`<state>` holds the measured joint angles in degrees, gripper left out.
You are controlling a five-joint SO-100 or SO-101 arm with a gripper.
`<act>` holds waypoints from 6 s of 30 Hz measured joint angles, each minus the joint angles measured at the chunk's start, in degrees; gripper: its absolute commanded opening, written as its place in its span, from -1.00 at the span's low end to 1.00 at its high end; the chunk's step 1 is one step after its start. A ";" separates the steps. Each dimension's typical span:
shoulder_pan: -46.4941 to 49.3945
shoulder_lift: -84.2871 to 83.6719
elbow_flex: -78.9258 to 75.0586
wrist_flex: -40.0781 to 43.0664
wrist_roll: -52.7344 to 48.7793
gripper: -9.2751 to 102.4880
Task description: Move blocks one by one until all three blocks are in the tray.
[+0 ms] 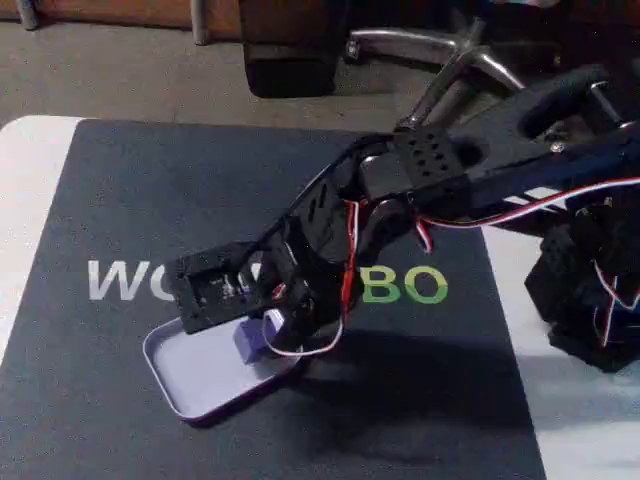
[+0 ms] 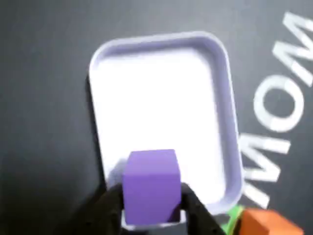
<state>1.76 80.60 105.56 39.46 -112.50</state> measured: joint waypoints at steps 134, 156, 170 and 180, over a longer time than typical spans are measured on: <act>14.85 10.46 10.81 5.80 6.42 -0.98; 4.75 7.12 2.55 -0.09 13.71 -0.81; 7.82 6.33 1.41 -0.09 12.39 -0.54; 10.46 6.50 1.41 0.62 12.22 -0.54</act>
<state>12.22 87.10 106.96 40.08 -100.28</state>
